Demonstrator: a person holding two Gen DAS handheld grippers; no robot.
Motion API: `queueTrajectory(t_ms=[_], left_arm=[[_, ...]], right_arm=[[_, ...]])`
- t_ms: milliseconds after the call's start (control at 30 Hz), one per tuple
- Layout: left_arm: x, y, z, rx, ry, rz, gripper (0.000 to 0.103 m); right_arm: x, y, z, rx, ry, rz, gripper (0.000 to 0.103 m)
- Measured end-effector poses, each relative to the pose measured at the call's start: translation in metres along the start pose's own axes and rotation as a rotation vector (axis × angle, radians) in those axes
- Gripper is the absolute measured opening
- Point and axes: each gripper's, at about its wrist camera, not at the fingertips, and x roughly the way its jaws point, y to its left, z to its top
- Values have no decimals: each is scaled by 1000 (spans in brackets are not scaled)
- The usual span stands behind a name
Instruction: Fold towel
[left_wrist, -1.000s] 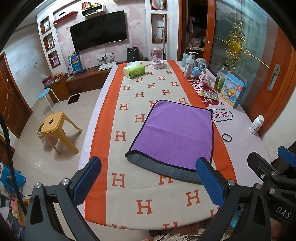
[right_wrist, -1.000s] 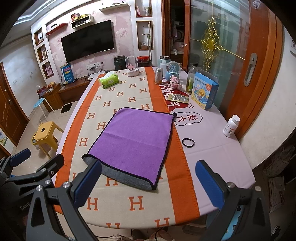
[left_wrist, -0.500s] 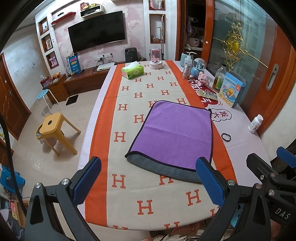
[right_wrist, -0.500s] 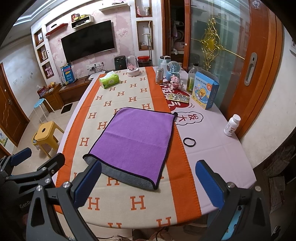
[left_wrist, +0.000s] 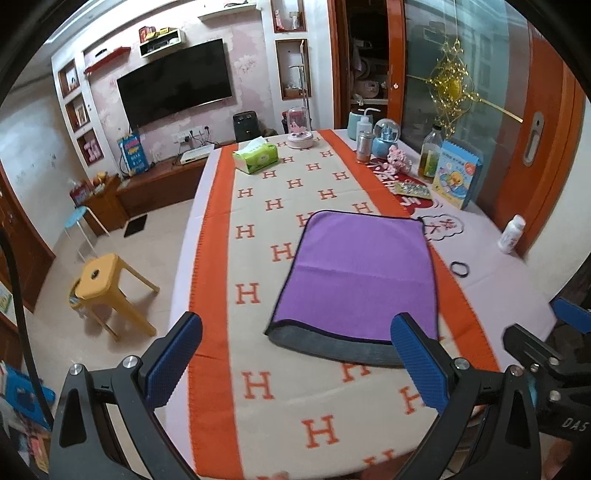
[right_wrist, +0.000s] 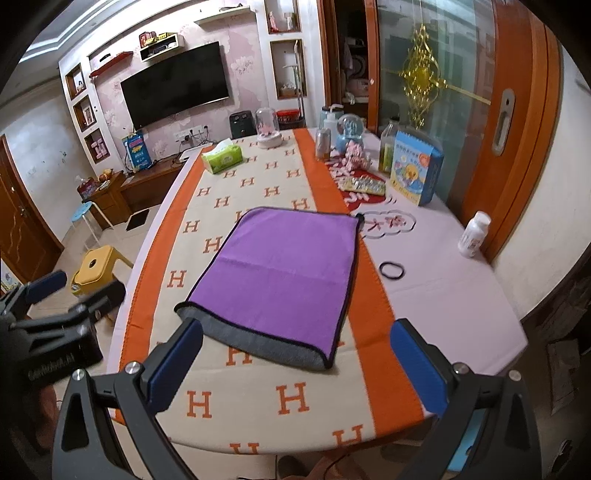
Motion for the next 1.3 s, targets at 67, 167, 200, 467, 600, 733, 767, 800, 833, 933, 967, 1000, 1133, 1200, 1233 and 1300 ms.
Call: queueTrajectory(t_ms=[67,167,200,467,600,733,767,800,833,933,967,1000,1133,1200,1233,1300], left_arm=[[14,5,-1,4,33,-7,101],[35,13,-4,-5,79,-34,101],[40,14,-5,-3,87,-35,101],[107,34,-14,62,179,-67,100],[139,39,-14,105,217,-128,95],[168,28,-13,247,232,-214,94],[173,25,-14,282,235,-227,94],[178,21,-14,314,239,-238,94],[186,18,-14,352,252,-255,94],[209,11,-14,400,301,-288,91],[218,10,-14,411,324,-308,83],[226,8,-14,422,347,-322,74],[256,8,-19,447,432,-364,69],[267,9,-20,454,468,-387,67],[271,11,-20,456,484,-402,67],[278,12,-19,460,503,-435,64]], right_arm=[[9,-1,-6,-7,6,5,100],[25,-8,-10,-17,28,16,95],[33,-10,-13,-21,39,15,95],[91,-44,-23,-16,135,77,83],[118,-55,-27,-31,175,115,80],[145,-60,-34,-77,227,169,69],[150,-60,-35,-86,236,180,67],[156,-60,-36,-96,248,192,67],[163,-60,-38,-108,266,209,65],[178,-60,-42,-130,305,252,61],[181,-60,-43,-135,314,261,59],[186,-59,-45,-143,326,275,59],[199,-58,-47,-159,370,328,53],[204,-59,-47,-160,385,350,52],[205,-59,-46,-162,391,362,51],[208,-58,-46,-168,399,385,50]])
